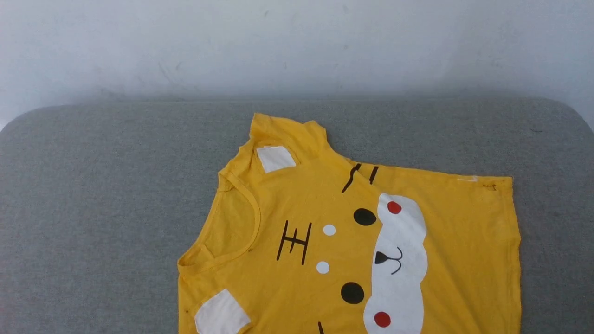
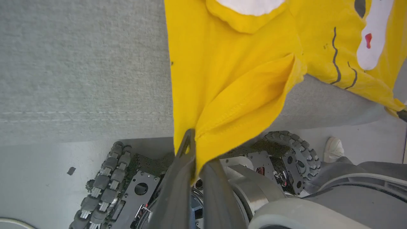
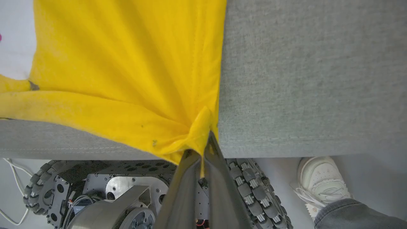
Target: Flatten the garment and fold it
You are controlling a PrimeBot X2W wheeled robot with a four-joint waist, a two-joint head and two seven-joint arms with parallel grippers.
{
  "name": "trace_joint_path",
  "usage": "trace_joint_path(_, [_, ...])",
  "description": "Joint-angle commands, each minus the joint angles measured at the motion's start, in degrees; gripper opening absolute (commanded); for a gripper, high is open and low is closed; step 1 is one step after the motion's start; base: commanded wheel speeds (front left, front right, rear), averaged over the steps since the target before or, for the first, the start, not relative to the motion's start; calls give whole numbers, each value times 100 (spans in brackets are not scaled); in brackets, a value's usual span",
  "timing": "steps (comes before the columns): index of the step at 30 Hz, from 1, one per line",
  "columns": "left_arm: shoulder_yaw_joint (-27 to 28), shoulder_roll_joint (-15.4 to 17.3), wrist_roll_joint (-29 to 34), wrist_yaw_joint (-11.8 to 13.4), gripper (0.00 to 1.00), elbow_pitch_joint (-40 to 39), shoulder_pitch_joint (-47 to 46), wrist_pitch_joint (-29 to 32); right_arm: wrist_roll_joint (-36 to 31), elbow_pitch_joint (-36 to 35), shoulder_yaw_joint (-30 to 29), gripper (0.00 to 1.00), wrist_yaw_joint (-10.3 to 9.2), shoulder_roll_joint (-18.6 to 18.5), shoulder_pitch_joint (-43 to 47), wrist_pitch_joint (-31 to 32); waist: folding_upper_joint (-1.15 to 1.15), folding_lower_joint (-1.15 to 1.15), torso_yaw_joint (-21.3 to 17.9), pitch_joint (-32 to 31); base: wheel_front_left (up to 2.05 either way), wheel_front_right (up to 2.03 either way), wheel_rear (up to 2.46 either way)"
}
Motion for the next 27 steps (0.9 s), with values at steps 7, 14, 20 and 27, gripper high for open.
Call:
trace_joint_path(7, [358, 163, 421, 136, 0, -354, -167, -556, -66, -387, -243, 0, -5, -21, -45, -319, 0, 1, 16, -167, 0, 0, 0])
trace_joint_path(14, [481, 225, 987, -167, 0, -522, -1034, -995, -292, -557, -212, 0, -5, -129, -670, -978, 0, 1, -68, 106, 0, 0, 0])
trace_joint_path(20, [504, 194, 1558, -448, 0, -296, -2140, -1313, -439, -509, -6, 0, -5, -202, -1403, -1397, 0, 1, -176, 662, 0, 0, 0])
trace_joint_path(27, [376, -2, 1883, -835, 0, 408, -3184, -1588, -676, -263, 133, 0, -5, -289, -2237, -1696, 0, 1, -290, 1321, 0, 0, 0])
